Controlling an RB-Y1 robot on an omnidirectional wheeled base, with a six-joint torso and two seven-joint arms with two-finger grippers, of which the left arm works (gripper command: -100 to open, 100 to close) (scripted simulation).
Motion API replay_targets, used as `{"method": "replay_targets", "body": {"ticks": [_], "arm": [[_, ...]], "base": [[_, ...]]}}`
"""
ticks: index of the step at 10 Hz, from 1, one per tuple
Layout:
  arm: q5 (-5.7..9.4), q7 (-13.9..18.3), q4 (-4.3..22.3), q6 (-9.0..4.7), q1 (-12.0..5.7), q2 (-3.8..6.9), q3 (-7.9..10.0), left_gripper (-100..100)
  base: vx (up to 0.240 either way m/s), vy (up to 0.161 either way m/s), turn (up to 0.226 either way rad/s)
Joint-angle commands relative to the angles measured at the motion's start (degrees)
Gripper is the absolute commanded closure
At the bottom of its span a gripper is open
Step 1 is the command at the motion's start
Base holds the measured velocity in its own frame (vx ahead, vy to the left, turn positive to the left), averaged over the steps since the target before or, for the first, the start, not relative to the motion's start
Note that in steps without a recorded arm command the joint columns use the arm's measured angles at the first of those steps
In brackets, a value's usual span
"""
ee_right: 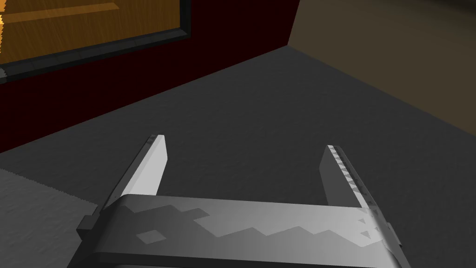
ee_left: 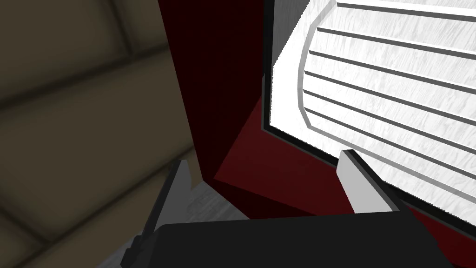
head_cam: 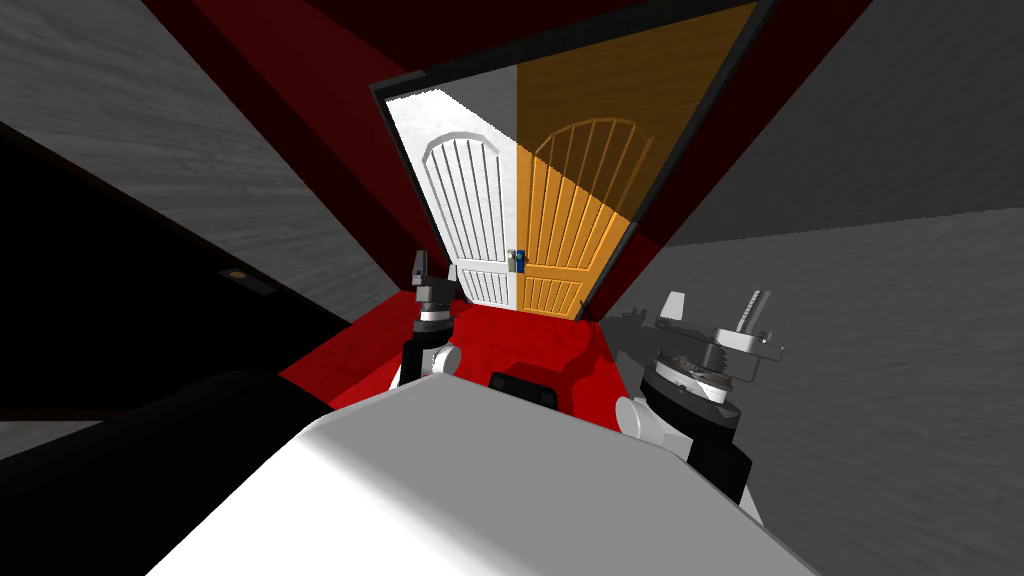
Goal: Pull the door open
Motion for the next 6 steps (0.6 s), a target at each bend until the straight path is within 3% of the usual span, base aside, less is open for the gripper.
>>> {"method": "replay_targets", "body": {"ticks": [1,6], "arm": [[-0.06,0.03,2.03,0.33,-0.79,0.62,0.21,-100],[-0.21,0.12,7.59,1.23,-2.98,2.02,0.79,-100]], "base": [[0.11,-0.04,-0.028],[0.16,0.017,-0.02]]}}
